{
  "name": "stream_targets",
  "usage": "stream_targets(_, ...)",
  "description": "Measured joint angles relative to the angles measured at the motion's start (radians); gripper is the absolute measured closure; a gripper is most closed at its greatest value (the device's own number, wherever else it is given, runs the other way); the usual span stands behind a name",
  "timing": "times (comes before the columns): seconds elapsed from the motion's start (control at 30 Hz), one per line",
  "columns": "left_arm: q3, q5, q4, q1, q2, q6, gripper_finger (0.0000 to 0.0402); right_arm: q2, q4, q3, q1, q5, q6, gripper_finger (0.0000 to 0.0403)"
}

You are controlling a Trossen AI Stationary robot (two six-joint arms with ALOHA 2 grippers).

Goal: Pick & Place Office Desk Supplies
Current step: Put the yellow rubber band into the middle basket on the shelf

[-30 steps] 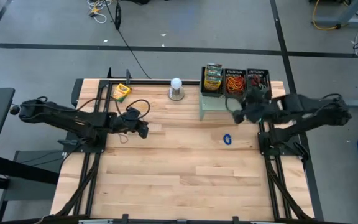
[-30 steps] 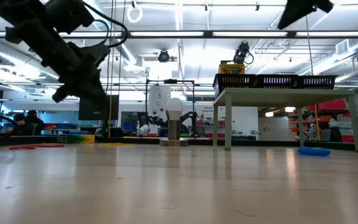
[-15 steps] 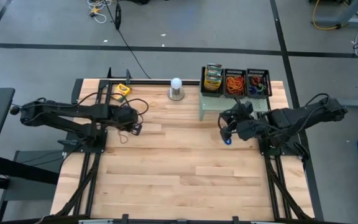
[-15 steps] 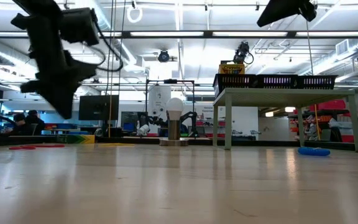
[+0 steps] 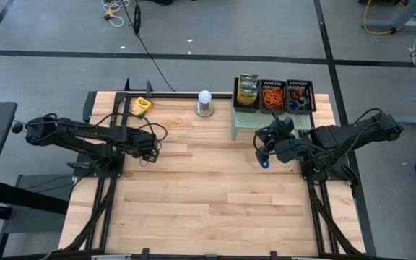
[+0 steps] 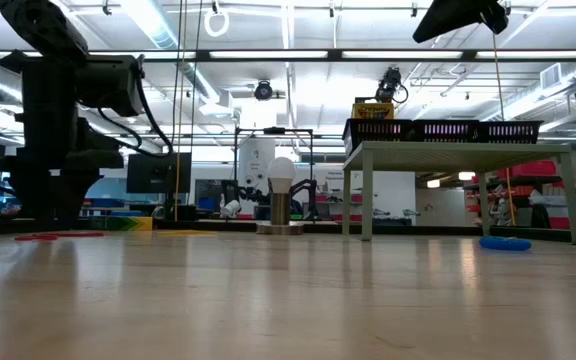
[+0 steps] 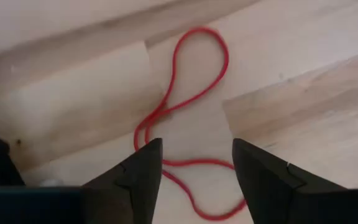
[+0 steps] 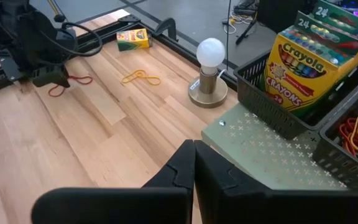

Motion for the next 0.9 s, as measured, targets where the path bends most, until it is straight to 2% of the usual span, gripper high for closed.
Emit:
stream_targets(0.13,0.003,-0.018,0.045,0.037,0.000,0.086,0.0200,0.000,0.011,0.000,0.000,-0.001,-0.008,0.0395)
stream_targets(0.3,0.008,0.088,0.129,0.137,-0.001,0.220,0.0215,0.000,0.016,0.000,0.000,-0.003,-0.015,0.0394)
stream_targets(0.5,0.008,0.109,0.133,0.207,-0.001,0.300,0.0235,0.000,0.038,0.000,0.000,-0.004,-0.015,0.0394)
stream_targets(0.67,0.053,0.141,0.146,0.255,-0.001,0.382,0.0228,0.000,0.054,0.000,0.000,-0.004,-0.015,0.0394)
stream_targets(0.9,0.097,0.150,0.354,0.357,0.047,0.470,0.0221,0.000,0.054,0.000,0.000,-0.003,-0.015,0.0394)
